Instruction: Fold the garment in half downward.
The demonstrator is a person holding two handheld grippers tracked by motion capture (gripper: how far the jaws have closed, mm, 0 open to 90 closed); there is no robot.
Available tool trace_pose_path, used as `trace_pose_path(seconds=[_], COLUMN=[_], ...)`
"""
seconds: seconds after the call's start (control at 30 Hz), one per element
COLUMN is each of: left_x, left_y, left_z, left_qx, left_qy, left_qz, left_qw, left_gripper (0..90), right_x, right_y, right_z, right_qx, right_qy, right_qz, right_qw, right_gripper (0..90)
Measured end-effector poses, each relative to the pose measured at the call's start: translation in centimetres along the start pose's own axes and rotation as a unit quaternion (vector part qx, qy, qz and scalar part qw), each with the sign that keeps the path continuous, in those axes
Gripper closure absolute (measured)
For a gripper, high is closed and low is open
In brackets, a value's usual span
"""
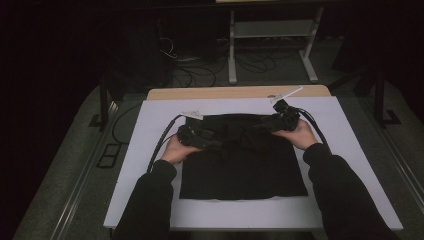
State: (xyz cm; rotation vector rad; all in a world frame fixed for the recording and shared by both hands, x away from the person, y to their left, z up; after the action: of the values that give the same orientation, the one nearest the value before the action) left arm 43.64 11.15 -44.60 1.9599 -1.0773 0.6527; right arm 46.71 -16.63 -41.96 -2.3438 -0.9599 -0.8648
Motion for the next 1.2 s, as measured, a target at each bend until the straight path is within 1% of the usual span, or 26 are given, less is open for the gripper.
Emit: trace_pose_path(seconds=[0.07,0.13,0.17,0.33,0.4,0.43,0.57,0.67,0.8,0.87,0.93,1.0,1.13,1.17,1.2], left_x=[-0.1,-0.2,-0.2,-0.3,-0.5,-0.5,-0.6,-0.8,-0.8,-0.8,-0.8,-0.8,-0.8,-0.8,-0.9], left_y=[0.0,-0.1,-0.1,-0.2,-0.2,-0.2,-0.2,-0.2,-0.2,-0.2,-0.1,-0.1,-0.1,-0.2,-0.1], left_z=[0.2,0.3,0.4,0.7,0.8,0.8,1.0,1.2,1.3,1.4,1.4,1.4,1.6,1.6,1.6], left_qx=[-0.002,0.0,0.001,0.004,0.001,0.0,-0.005,-0.008,-0.013,-0.013,-0.014,-0.013,-0.014,-0.012,-0.011], left_qy=[-0.001,-0.005,-0.007,-0.012,-0.017,-0.018,-0.013,-0.016,-0.018,-0.016,-0.018,-0.019,-0.014,-0.013,-0.011], left_qz=[-0.003,0.001,0.005,0.007,0.005,0.008,0.011,0.007,0.012,0.009,0.012,0.017,0.013,0.016,0.015], left_qw=[1.0,1.0,1.0,0.9999,0.9998,0.9998,0.9999,0.9998,0.9997,0.9997,0.9997,0.9996,0.9997,0.9997,0.9998], left_gripper=[25.6,29.0,30.6,41.7,46.8,48.6,55.3,58.6,63.8,64.9,66.1,67.9,71.5,72.8,74.2], right_x=[-0.1,-0.2,-0.2,-0.4,-0.4,-0.4,-0.5,-0.6,-0.7,-0.8,-0.9,-1.1,-1.3,-1.3,-1.3], right_y=[0.0,0.0,0.0,-0.2,-0.3,-0.3,-0.4,-0.3,-0.1,0.0,0.0,0.1,0.1,0.0,0.1], right_z=[0.2,0.4,0.5,1.1,1.3,1.4,1.8,2.1,2.6,2.8,3.1,3.4,3.7,3.8,3.8], right_qx=[-0.001,0.0,-0.002,0.003,0.005,0.006,0.006,0.005,0.006,0.005,0.004,0.001,0.001,0.0,-0.001], right_qy=[-0.006,-0.01,-0.012,-0.017,-0.019,-0.019,-0.022,-0.023,-0.025,-0.026,-0.031,-0.035,-0.043,-0.043,-0.042], right_qz=[-0.001,-0.004,-0.004,-0.008,-0.012,-0.013,-0.015,-0.013,-0.006,-0.005,-0.008,-0.012,-0.011,-0.007,-0.005], right_qw=[1.0,0.9999,0.9999,0.9998,0.9997,0.9997,0.9996,0.9996,0.9996,0.9996,0.9995,0.9993,0.999,0.999,0.9991], right_gripper=[42.2,45.3,45.9,48.3,50.1,50.1,52.5,53.6,54.1,56.3,57.4,59.7,66.0,70.4,75.0])
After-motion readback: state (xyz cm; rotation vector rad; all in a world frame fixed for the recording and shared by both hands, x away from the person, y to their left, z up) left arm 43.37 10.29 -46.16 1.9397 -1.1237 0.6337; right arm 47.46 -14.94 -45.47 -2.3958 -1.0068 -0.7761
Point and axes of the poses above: each handheld gripper's, and its own axes: z roughly forward along the jaws, x roughly out of its top, y roughly to its right, the point moved 4 cm from there along z, roughly forward along the jaws, and after that the axes turned 6 degrees about -x, right-handed, at the moved point
